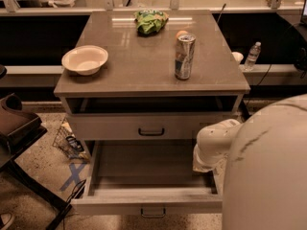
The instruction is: Open middle drawer
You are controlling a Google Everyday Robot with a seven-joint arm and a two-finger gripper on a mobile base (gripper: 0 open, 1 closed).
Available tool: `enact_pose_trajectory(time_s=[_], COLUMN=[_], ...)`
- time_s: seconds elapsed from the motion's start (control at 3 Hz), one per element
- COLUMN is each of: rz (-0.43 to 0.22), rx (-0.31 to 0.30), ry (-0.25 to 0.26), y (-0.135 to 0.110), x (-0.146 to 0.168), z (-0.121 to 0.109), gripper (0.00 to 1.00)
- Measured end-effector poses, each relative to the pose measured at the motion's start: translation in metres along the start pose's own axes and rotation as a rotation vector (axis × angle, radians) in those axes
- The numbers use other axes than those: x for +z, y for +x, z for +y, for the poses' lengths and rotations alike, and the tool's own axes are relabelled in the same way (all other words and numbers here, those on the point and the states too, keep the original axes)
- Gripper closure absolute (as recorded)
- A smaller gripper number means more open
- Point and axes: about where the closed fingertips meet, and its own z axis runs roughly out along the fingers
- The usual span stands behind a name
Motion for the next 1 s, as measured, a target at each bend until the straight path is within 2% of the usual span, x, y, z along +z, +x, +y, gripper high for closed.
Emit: enact_pose_trajectory(time_s=[0.33,0.67,1.0], rz=[0.0,-0.019,-0.085], rx=[0.003,-0.015,-0.02], ry=[-0.001,-0.039,-0.106], y=[0.001,-0.004,-0.015], x=[0.001,0.019,0.056], z=[-0.001,0.002,0.008], gripper=[1.0,1.0,1.0])
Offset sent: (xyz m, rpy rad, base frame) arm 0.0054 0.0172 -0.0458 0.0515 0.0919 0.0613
